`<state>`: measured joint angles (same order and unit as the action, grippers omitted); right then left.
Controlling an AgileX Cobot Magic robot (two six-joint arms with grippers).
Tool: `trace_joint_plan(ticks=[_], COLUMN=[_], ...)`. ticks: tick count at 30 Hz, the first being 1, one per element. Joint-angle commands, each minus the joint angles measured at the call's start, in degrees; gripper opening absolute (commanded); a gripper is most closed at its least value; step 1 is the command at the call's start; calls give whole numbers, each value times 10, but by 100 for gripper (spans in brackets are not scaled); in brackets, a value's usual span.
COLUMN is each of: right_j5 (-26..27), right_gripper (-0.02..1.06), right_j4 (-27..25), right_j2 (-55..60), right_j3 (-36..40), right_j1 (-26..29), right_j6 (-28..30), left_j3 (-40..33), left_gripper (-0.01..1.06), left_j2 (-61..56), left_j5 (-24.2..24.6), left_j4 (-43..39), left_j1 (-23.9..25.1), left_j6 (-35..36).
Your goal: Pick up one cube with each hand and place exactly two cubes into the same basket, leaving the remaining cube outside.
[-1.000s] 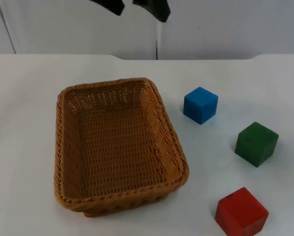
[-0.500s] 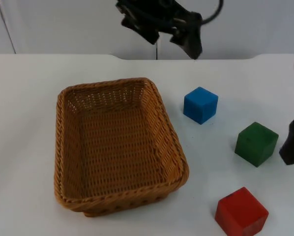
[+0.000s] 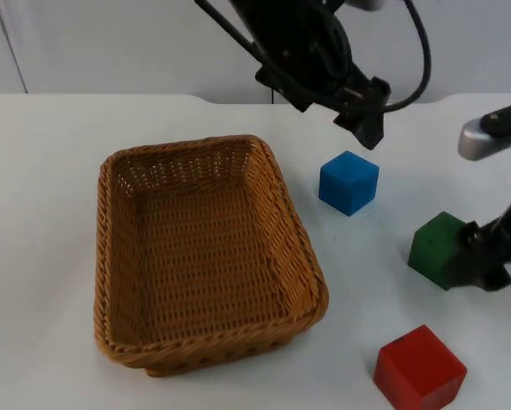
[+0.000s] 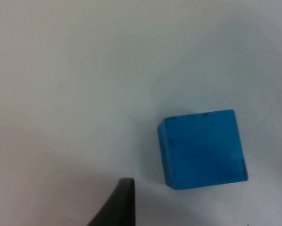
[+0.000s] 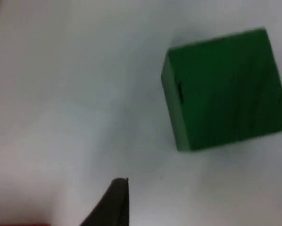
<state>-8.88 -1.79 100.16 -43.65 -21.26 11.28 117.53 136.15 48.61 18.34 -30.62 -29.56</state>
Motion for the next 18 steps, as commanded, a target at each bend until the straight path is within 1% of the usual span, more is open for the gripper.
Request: trace_joint_plan(ticks=[1,6,9,11,14,15,18], right_j5=[28,31,32,30,52,52,89], right_gripper=[105,105,105,105,105,105,105], right_j4=[3,6,6,6,6,6,6], right_j2=[11,33,53,60,78,78,91], right_j3=[-14,-39,-53,-54,-54,-54,-54], right_j1=[-2,-2,-2,-2,-2,-2,-2], right_j6=[13,18,32,33,38,38,38], left_j3=[4,4,4,4,4,4,4], left_gripper=[105,105,105,105,105,105,105], left_j2=[12,32,39,44,61,61,72], left_j5=[-8,-21,-45,-50,-70,-70,-96], left_j4=[-3,-1,2,4,8,8,14], left_j1=[-4,-4,-4,-4,-4,-4,-4], left_j6=[3,-7,-7,-7,-11,-11,-15])
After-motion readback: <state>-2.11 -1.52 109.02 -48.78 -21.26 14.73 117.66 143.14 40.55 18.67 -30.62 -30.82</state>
